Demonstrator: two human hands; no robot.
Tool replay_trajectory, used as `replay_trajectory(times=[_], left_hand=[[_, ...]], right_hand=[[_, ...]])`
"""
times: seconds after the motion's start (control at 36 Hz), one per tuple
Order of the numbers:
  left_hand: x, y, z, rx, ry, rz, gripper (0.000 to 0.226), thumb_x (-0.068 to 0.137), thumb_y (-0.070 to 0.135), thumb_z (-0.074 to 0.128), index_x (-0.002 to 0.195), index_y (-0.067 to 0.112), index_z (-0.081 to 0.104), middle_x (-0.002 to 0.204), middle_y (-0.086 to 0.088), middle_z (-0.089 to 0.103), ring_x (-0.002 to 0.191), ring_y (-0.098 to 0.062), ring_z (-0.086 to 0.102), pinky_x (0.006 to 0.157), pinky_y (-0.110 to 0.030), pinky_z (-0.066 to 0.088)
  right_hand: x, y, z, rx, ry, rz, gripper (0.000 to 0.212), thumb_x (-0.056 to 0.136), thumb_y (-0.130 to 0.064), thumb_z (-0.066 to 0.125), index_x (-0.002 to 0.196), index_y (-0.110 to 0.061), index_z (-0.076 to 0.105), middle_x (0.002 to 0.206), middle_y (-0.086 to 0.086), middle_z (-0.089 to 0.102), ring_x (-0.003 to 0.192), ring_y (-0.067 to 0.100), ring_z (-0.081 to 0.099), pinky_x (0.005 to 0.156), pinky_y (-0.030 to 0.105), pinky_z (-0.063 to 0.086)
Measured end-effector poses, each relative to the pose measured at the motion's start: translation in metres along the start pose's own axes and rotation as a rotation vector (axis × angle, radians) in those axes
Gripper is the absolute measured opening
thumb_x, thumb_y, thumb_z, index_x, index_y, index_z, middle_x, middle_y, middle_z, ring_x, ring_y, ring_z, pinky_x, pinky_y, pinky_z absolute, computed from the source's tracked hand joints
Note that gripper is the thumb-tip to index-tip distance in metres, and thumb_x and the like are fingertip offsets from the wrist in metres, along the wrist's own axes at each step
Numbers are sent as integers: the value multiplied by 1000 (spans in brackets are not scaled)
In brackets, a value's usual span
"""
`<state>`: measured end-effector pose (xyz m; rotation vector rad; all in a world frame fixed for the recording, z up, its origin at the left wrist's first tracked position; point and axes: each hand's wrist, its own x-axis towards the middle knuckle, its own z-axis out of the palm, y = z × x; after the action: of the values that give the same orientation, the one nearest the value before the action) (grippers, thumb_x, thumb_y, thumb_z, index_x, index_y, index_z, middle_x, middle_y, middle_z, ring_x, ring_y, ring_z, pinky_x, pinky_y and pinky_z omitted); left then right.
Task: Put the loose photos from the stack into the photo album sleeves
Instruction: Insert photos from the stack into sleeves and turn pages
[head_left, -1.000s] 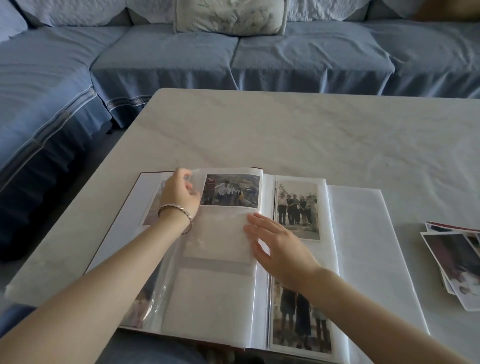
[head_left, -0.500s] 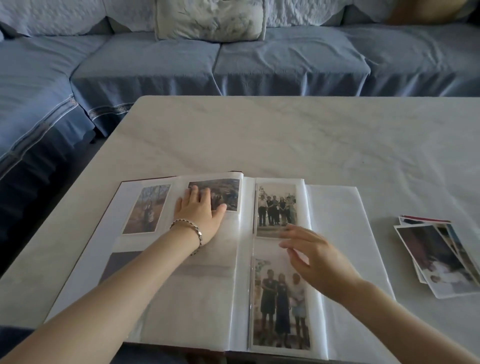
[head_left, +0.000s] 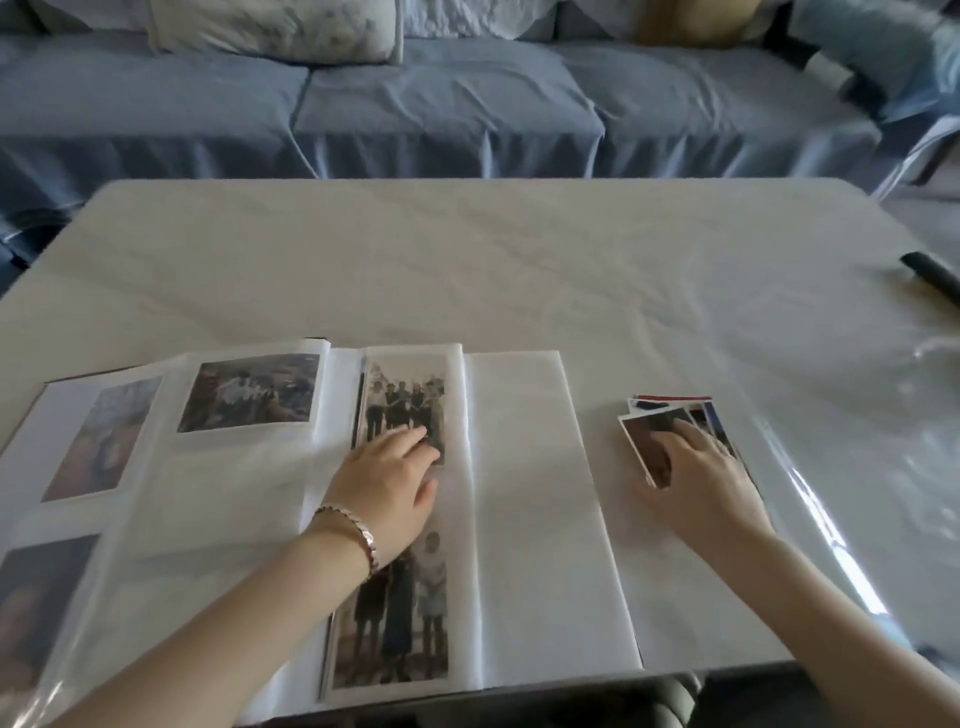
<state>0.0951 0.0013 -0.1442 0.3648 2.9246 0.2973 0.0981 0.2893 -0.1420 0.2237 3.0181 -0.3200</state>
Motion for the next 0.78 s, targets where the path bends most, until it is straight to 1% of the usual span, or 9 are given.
replay_trajectory(times=[0.11, 0.22, 0.39, 0.47, 0.53, 0.61, 0.69, 0.72, 0.78], left_hand=[[0, 3, 0, -6, -16, -31, 43, 98, 33, 37, 140, 27, 38, 153, 9, 23, 141, -9, 17, 113, -26, 14], [-1, 1, -1, 12, -34, -40, 44, 97, 34, 38, 141, 29, 37, 153, 10, 22, 141, -8, 17, 113, -25, 14], [-1, 1, -3, 4, -33, -43, 43, 97, 34, 38, 140, 30, 37, 153, 12, 22, 140, -7, 17, 113, -24, 14], [-1, 1, -3, -16, -33, -49, 41, 97, 34, 40, 138, 29, 40, 152, 12, 25, 140, -7, 19, 113, -24, 15], [-1, 2, -4, -69, -19, -52, 38, 96, 31, 43, 134, 27, 47, 150, 11, 30, 138, -8, 24, 112, -24, 17], [-1, 8, -7, -254, 53, -43, 30, 94, 25, 51, 123, 19, 59, 137, 7, 48, 127, -5, 40, 103, -14, 25], [-3, 19, -14, -545, 76, -81, 25, 92, 28, 55, 112, 18, 64, 106, 17, 60, 92, 12, 51, 77, 4, 34], [-2, 23, -18, -685, 44, -116, 24, 90, 31, 56, 108, 17, 65, 98, 18, 61, 86, 11, 54, 71, 4, 38], [-3, 30, -25, -1067, -92, -198, 32, 84, 37, 56, 100, 12, 66, 94, 6, 69, 86, -7, 66, 71, -8, 50]], right_hand=[[4, 12, 5, -103, -32, 80, 38, 85, -45, 53, 110, -18, 58, 116, 1, 56, 111, 24, 51, 84, 30, 40], [3, 15, 8, -118, 35, 44, 28, 91, -40, 44, 96, -20, 62, 101, -3, 62, 95, 21, 57, 65, 25, 34], [1, 17, 4, -28, 23, 51, 28, 96, -34, 40, 95, -18, 63, 96, 0, 64, 85, 27, 55, 63, 28, 38], [0, 15, -1, -9, 16, 88, 30, 98, -27, 37, 89, -14, 63, 84, 5, 62, 71, 27, 47, 62, 29, 41], [0, 13, -6, -57, 11, 77, 23, 96, -20, 41, 90, -16, 62, 81, 2, 60, 70, 26, 47, 61, 29, 41], [-6, 3, -11, -21, 218, -53, 14, 86, -1, 55, 94, -8, 65, 87, 8, 68, 69, 31, 59, 56, 27, 37], [-16, -22, -14, 160, 535, -330, 17, 72, 10, 62, 85, 4, 71, 86, 17, 72, 72, 35, 70, 56, 37, 54], [-18, -32, -14, 184, 586, -433, 16, 72, 7, 62, 85, 5, 72, 88, 18, 72, 76, 35, 70, 59, 42, 57], [-23, -53, -14, 222, 581, -574, 15, 74, 2, 64, 86, 3, 73, 93, 15, 72, 84, 31, 70, 68, 42, 58]])
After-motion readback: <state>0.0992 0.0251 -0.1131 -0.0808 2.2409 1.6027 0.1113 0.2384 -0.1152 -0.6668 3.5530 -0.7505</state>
